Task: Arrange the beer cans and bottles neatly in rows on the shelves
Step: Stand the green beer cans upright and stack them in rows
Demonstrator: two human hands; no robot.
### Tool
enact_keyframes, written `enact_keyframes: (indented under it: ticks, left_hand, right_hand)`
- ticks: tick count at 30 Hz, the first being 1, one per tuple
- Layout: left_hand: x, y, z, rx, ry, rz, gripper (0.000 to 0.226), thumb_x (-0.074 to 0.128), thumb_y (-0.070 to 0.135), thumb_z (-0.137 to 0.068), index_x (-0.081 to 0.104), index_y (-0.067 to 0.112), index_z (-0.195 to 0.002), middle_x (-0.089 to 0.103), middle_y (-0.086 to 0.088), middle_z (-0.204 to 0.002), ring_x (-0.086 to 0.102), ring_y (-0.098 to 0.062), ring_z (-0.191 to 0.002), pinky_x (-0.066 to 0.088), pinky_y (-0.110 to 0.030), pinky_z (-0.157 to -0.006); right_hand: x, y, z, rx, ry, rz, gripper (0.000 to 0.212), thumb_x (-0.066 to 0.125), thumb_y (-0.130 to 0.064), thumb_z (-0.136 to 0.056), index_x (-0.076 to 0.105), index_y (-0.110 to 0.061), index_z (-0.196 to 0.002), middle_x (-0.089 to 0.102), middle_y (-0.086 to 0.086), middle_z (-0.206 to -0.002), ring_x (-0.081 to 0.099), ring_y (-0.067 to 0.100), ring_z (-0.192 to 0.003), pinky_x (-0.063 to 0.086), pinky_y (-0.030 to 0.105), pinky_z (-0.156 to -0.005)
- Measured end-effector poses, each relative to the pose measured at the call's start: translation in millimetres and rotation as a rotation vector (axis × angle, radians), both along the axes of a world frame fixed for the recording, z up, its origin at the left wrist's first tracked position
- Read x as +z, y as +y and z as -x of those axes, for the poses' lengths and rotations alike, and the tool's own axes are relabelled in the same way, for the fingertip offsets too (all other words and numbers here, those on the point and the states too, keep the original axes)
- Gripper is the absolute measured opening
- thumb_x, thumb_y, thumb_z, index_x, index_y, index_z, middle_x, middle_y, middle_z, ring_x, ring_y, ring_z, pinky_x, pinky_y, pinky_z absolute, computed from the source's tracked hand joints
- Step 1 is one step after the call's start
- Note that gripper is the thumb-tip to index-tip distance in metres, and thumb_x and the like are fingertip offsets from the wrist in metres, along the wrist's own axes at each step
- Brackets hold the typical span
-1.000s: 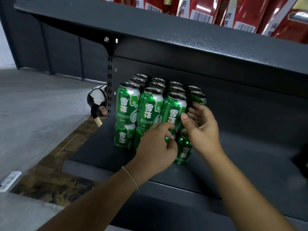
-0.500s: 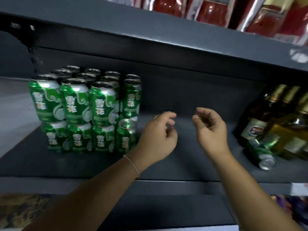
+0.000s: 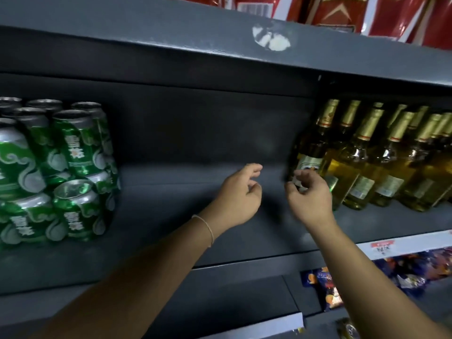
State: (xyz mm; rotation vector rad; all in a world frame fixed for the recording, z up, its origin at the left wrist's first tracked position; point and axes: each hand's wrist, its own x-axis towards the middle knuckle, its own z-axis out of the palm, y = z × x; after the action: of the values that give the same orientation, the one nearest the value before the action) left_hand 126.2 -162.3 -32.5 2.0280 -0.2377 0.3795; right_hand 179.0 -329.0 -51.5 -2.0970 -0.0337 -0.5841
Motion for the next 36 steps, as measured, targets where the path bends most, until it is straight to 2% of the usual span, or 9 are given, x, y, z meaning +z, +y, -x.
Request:
enact_keyframes:
  ticks: [4,8,14,17,23,28,30,33,36]
  left_hand:
    - [-11,-28,-15,-0.01,0.047,-0.011,0.044,0.045,0.008,-0.095,0.046,0.017,-0.138,0.053,0.0,-0.136,0.055,-0.009,-0.115,0.037,-0.014,-0.095]
    - [-19,-48,-25,-0.038,0.086,-0.052,0.045,0.044,0.008,-0.095,0.045,0.016,-0.139,0.052,0.0,-0.138,0.054,-0.011,-0.119,0.039,-0.021,-0.102]
    - [-27,-67,-31,-0.041,0.114,-0.085,0.045,0.047,0.01,-0.094,0.046,0.017,-0.138,0.054,-0.001,-0.137,0.055,-0.012,-0.116,0.04,-0.025,-0.103]
    - [-31,-68,-30,-0.045,0.138,-0.084,0.045,0.047,0.013,-0.095,0.045,0.018,-0.139,0.053,0.0,-0.137,0.055,-0.011,-0.115,0.042,-0.028,-0.104]
    - [-29,-57,-25,-0.003,0.131,-0.081,0.045,0.047,0.013,-0.095,0.045,0.018,-0.14,0.053,0.002,-0.138,0.055,-0.008,-0.113,0.041,-0.021,-0.099]
    - [-26,-33,-23,0.076,0.103,-0.073,0.053,0.055,0.014,-0.09,0.042,0.02,-0.141,0.049,0.001,-0.141,0.052,-0.01,-0.119,0.044,-0.026,-0.1]
    - [-21,-20,-20,0.105,0.098,-0.078,0.063,0.059,0.014,-0.086,0.036,0.021,-0.145,0.04,0.001,-0.146,0.047,-0.013,-0.126,0.044,-0.031,-0.104]
    - [-7,1,-11,0.097,0.168,0.114,0.079,0.069,0.016,-0.079,0.03,0.029,-0.147,0.034,0.003,-0.147,0.044,-0.014,-0.128,0.045,-0.034,-0.103]
    - [7,26,3,-0.009,0.314,0.427,0.083,0.075,0.018,-0.073,0.033,0.03,-0.144,0.039,0.001,-0.142,0.049,-0.017,-0.124,0.052,-0.027,-0.085]
  right_hand:
    - [-14,-34,-14,-0.128,0.08,0.169,0.044,0.068,-0.024,-0.083,0.063,-0.008,-0.123,0.064,0.018,-0.121,0.056,0.04,-0.116,0.046,0.046,-0.101]
    - [-22,-52,-18,-0.216,0.232,0.308,0.052,0.067,-0.036,-0.086,0.055,-0.018,-0.133,0.052,0.017,-0.133,0.043,0.041,-0.127,0.038,0.047,-0.105]
    - [-37,-64,-21,-0.138,0.384,0.349,0.079,0.07,-0.048,-0.083,0.035,-0.015,-0.146,0.041,0.021,-0.138,0.044,0.045,-0.127,0.041,0.046,-0.103]
    - [-42,-66,-20,-0.09,0.379,0.325,0.084,0.071,-0.044,-0.083,0.029,-0.017,-0.15,0.041,0.023,-0.137,0.045,0.044,-0.126,0.043,0.045,-0.103]
    - [-46,-59,-18,0.014,0.188,0.171,0.074,0.076,-0.02,-0.08,0.041,-0.012,-0.146,0.051,0.021,-0.135,0.046,0.037,-0.127,0.04,0.037,-0.104]
    - [-28,-39,-13,0.218,0.044,0.024,0.079,0.081,-0.006,-0.074,0.045,-0.016,-0.144,0.058,0.006,-0.132,0.058,0.024,-0.12,0.046,0.039,-0.107]
    - [-12,-30,-7,0.344,0.01,-0.045,0.081,0.083,-0.003,-0.074,0.044,-0.021,-0.143,0.058,-0.005,-0.125,0.062,0.009,-0.111,0.049,0.028,-0.101]
    - [11,-17,5,0.549,-0.065,-0.085,0.075,0.081,0.002,-0.076,0.047,-0.023,-0.138,0.057,-0.01,-0.119,0.062,-0.005,-0.099,0.05,0.014,-0.088]
    - [24,-1,14,0.729,-0.054,-0.132,0.075,0.079,0.001,-0.077,0.048,-0.026,-0.138,0.059,-0.008,-0.124,0.061,0.005,-0.112,0.054,0.032,-0.096]
